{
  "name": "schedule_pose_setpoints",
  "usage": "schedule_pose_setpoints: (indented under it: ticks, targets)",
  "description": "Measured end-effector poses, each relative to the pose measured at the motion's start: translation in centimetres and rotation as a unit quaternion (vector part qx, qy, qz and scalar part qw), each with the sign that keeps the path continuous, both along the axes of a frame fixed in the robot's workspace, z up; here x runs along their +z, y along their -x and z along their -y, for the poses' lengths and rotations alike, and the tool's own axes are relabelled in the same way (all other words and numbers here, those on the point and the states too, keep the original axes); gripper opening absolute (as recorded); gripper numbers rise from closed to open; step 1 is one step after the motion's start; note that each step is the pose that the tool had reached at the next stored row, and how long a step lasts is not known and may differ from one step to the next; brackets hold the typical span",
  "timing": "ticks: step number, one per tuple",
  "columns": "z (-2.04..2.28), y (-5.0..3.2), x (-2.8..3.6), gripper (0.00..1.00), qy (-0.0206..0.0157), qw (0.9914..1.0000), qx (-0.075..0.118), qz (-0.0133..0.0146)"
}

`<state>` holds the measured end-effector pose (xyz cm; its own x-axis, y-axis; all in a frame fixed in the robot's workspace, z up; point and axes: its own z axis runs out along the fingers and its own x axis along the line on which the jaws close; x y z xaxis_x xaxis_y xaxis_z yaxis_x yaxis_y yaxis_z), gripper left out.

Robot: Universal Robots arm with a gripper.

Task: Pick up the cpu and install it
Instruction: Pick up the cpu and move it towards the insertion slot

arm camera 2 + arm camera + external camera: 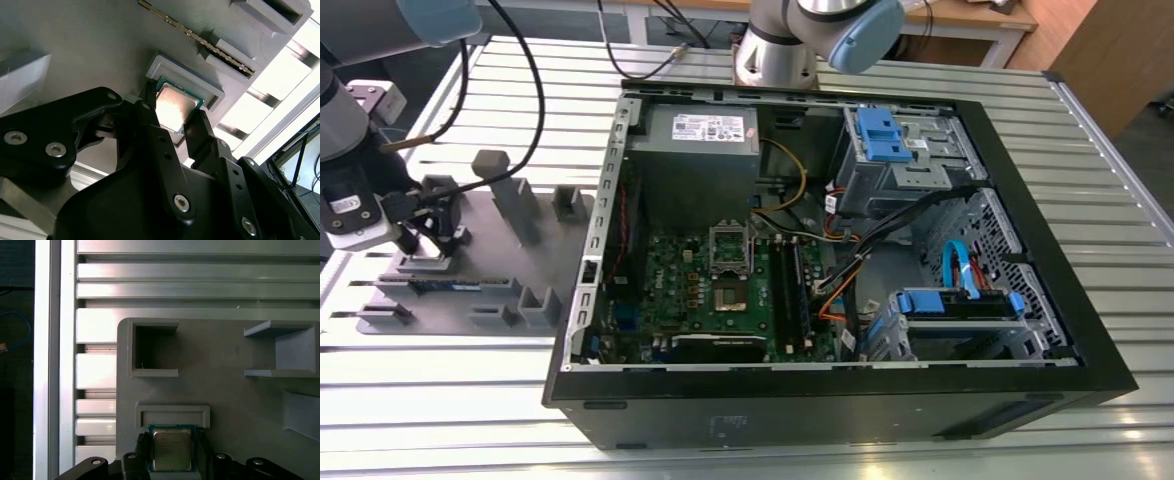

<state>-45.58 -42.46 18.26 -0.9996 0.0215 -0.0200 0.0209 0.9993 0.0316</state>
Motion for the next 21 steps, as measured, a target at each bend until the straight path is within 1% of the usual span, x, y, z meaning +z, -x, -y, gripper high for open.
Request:
schedule_pose_setpoints:
  ticks: [21]
  targets:
    - [-0.01,-0.01,-0.07,0.47,-0.0004,1.00000,0.000,0.0006]
